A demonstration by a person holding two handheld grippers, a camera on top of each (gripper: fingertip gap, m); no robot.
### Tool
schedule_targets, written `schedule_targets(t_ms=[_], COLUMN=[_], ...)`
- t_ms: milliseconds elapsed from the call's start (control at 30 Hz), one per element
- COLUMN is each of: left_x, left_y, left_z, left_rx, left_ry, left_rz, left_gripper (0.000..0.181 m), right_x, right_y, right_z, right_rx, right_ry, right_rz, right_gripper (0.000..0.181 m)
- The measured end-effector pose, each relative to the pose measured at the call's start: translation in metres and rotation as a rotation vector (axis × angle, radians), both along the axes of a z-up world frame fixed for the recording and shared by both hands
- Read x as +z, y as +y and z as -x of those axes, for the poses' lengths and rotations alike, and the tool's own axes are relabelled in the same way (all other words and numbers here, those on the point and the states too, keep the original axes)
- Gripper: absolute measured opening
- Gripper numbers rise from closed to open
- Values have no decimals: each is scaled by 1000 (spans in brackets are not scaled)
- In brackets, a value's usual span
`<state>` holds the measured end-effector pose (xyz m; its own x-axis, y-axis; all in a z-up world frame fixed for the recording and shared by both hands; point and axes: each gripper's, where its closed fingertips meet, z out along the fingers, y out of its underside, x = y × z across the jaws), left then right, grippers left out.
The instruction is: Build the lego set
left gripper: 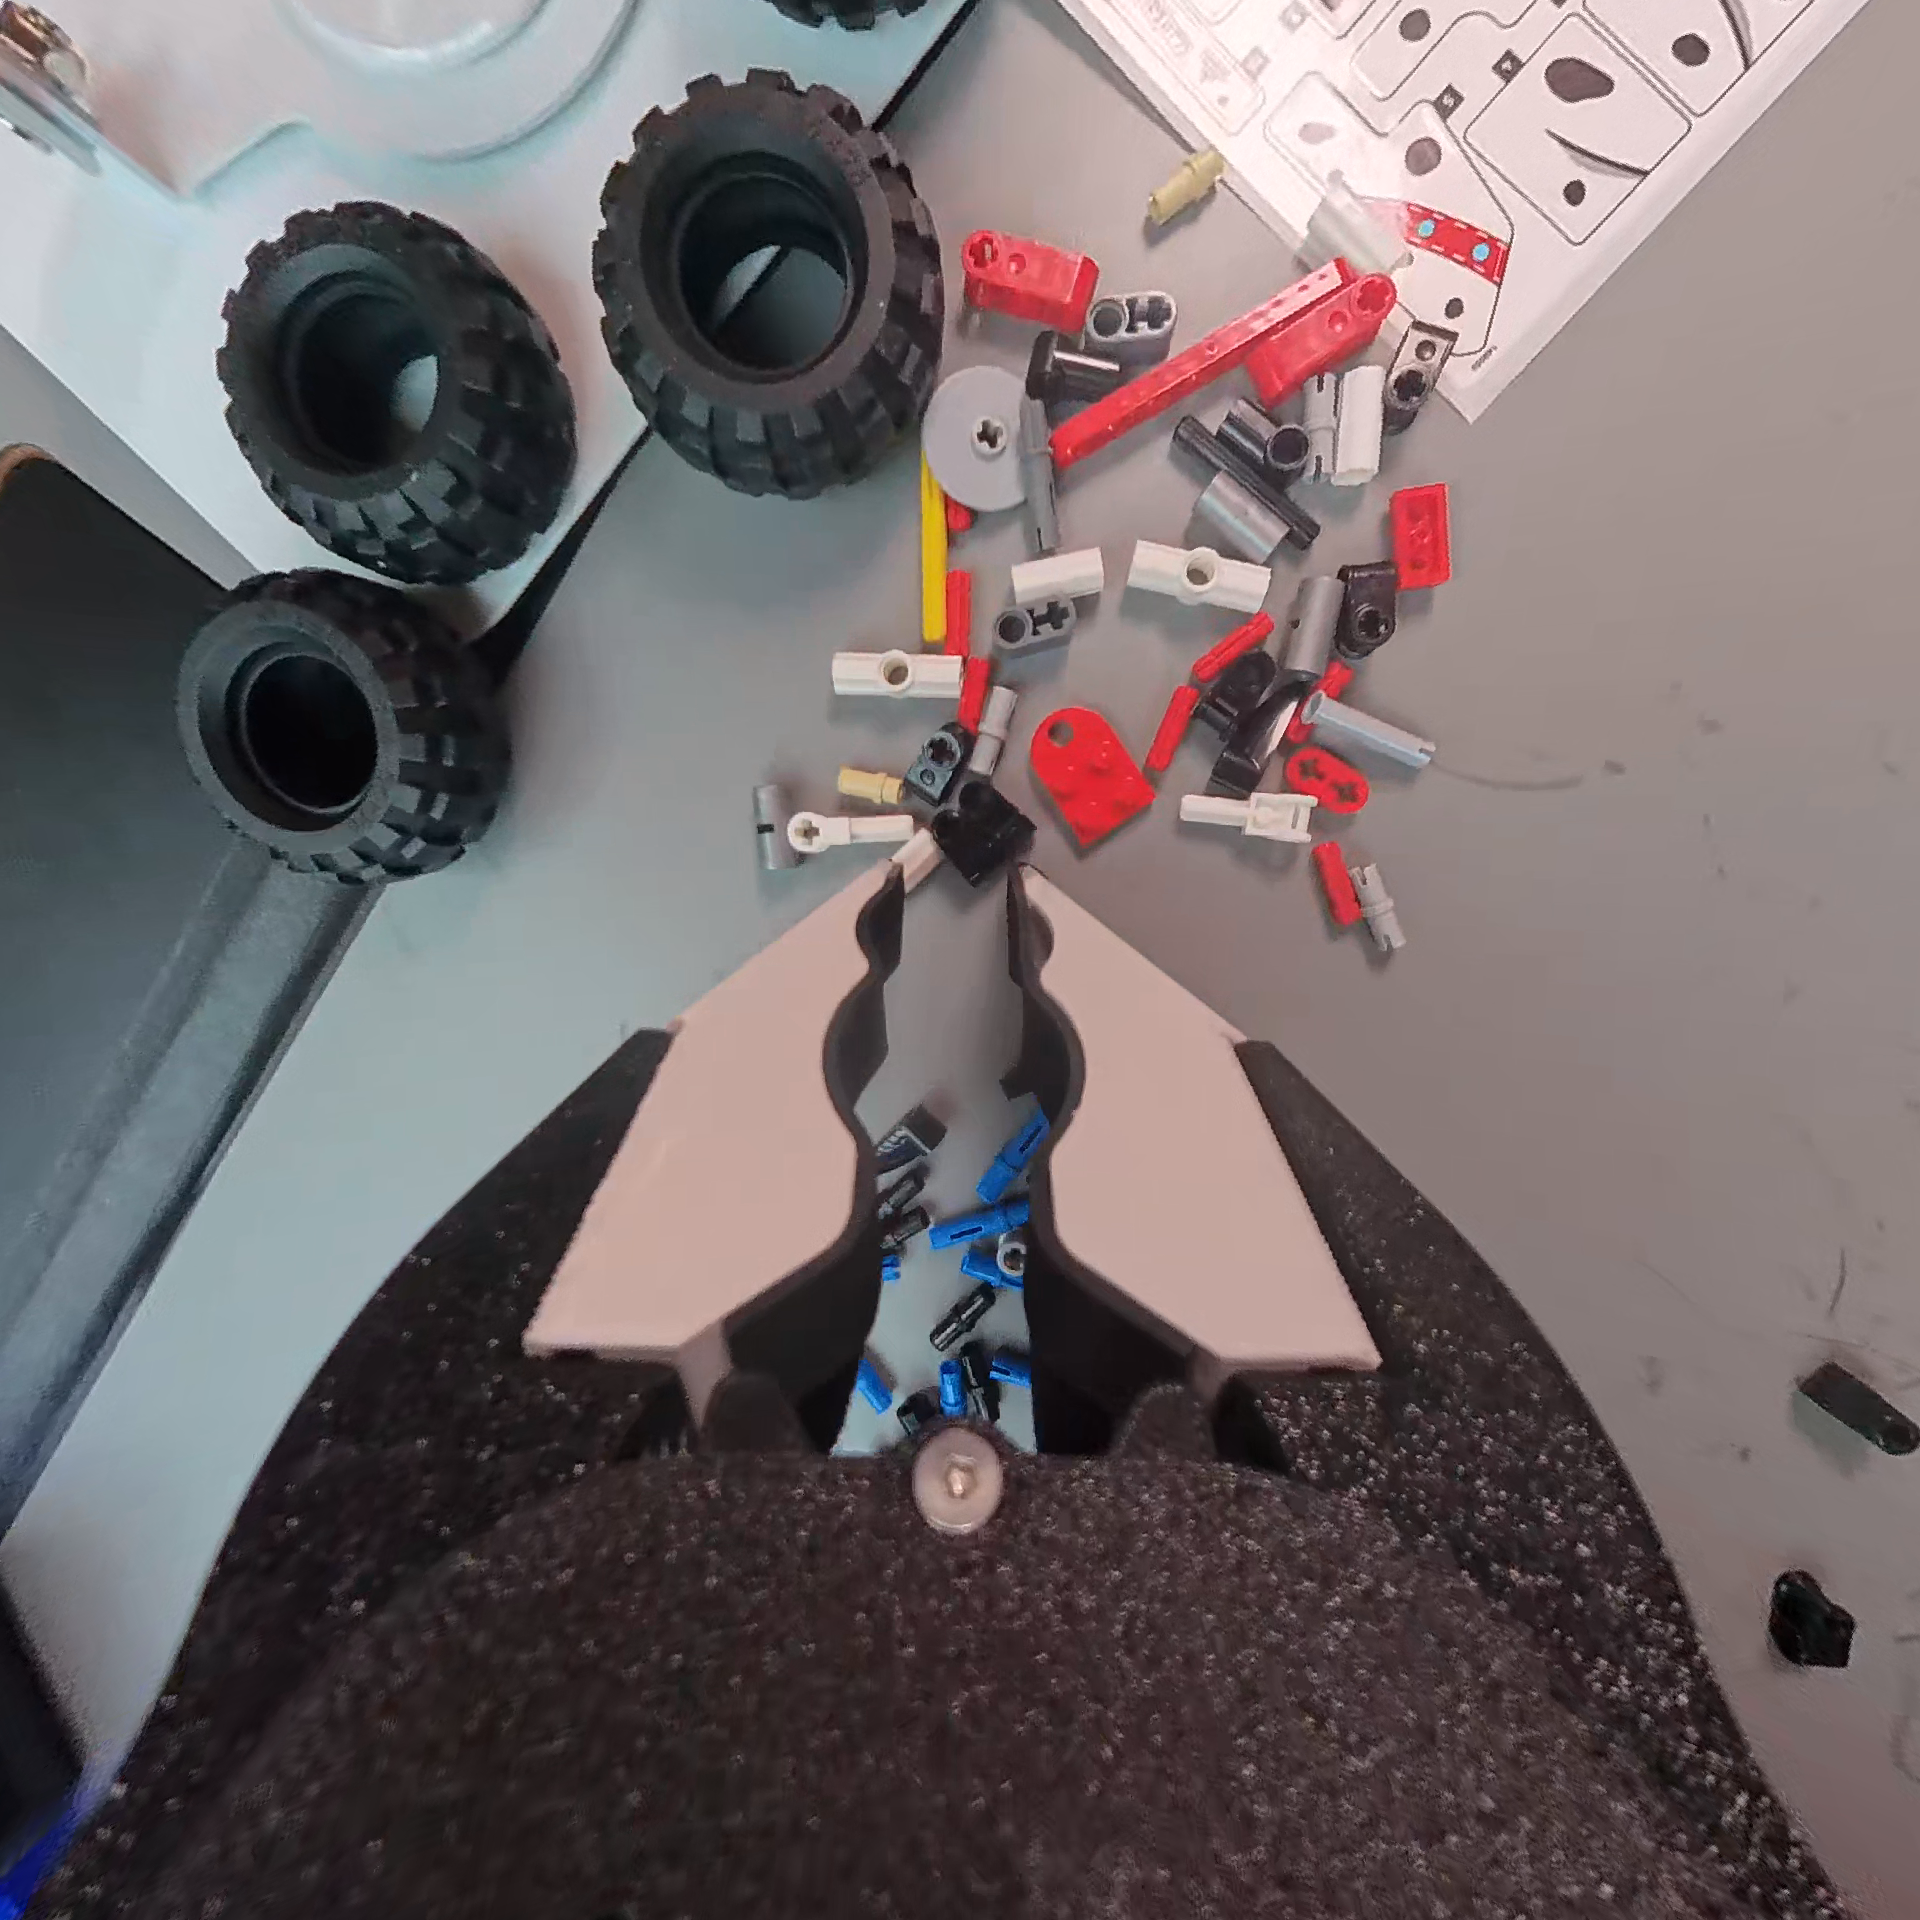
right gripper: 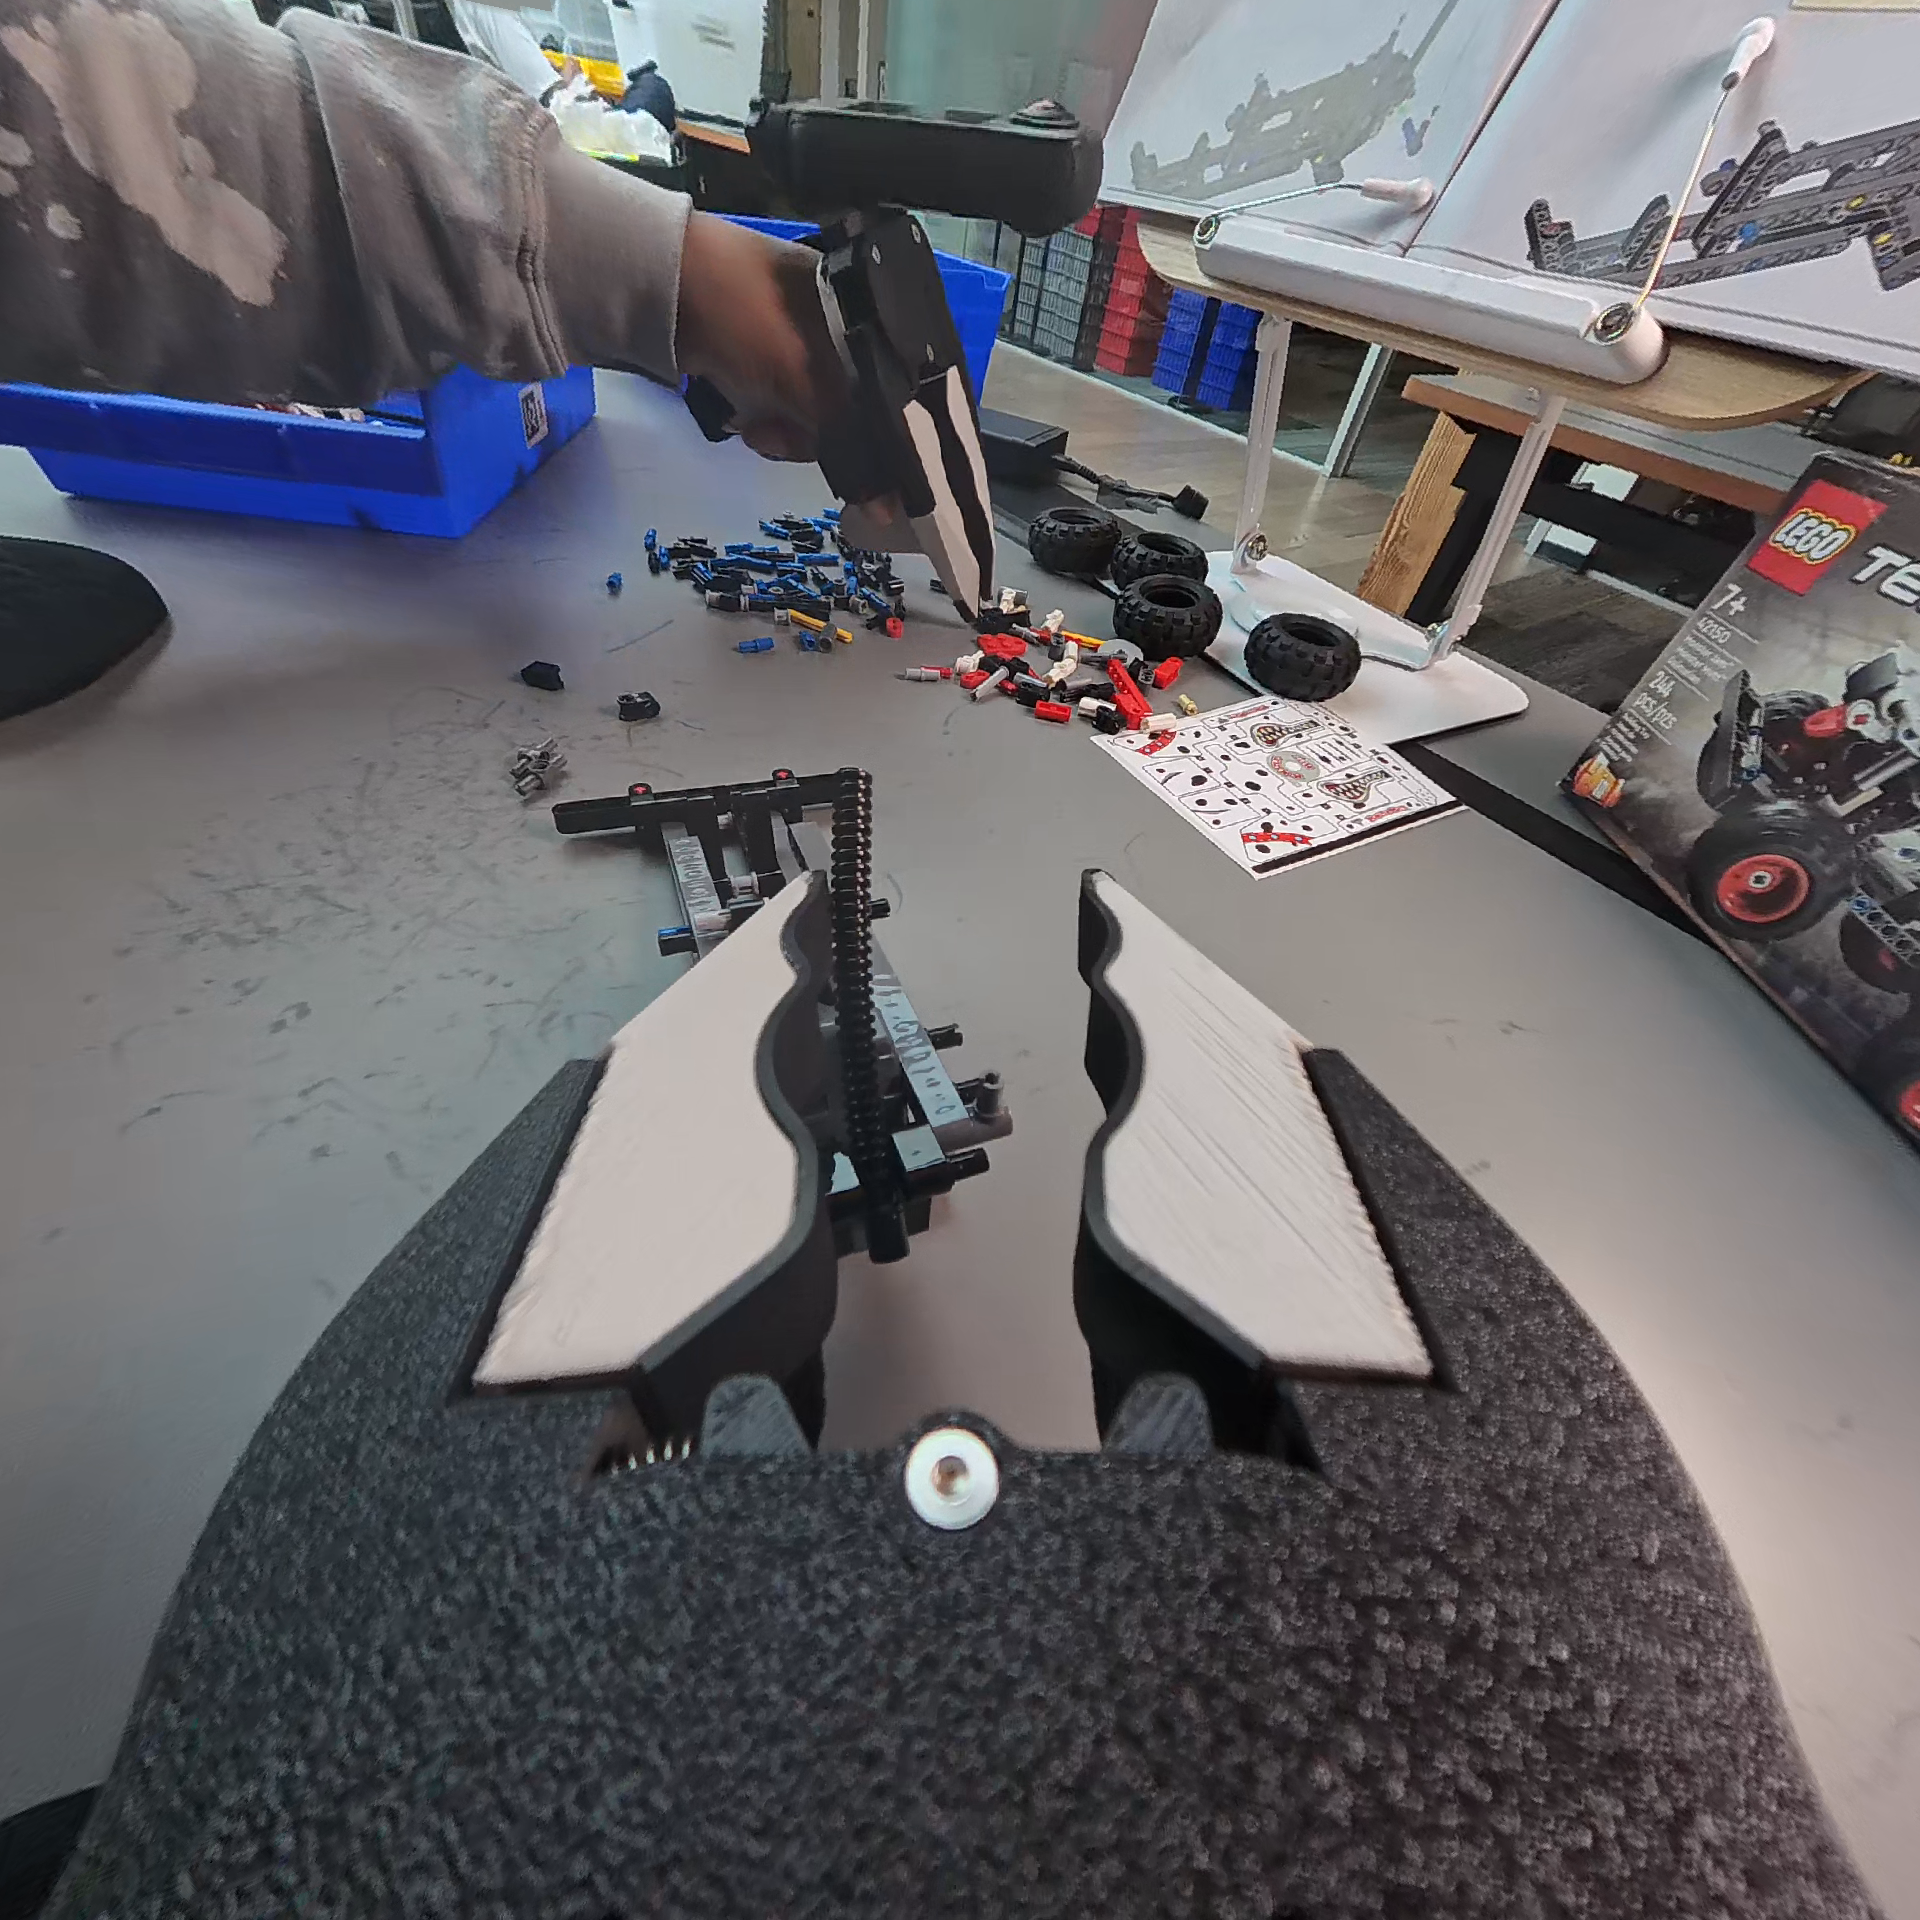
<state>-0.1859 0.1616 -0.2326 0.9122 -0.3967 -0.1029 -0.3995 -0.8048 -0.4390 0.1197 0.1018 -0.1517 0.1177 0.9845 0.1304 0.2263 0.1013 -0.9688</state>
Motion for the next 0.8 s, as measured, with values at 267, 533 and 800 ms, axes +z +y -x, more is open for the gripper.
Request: schedule_targets(t_ms=[267, 533, 800], left_x=[-3, 3, 37], left_y=[7, -2, -107], left_z=[-3, -11, -84], left_rx=[-113, -196, -310], left_ry=[116, 150, -66], left_rz=[-36, -70, -56], left_gripper=[16, 10, 10], right_x=[-2, -3, -4], right_y=[-1, -1, -2], right_z=[0, -1, -2], right_rx=[7, 6, 4], right_ry=[-11, -24, -30], right_rz=[-9, -17, -26], right_gripper=[47, 47, 46])
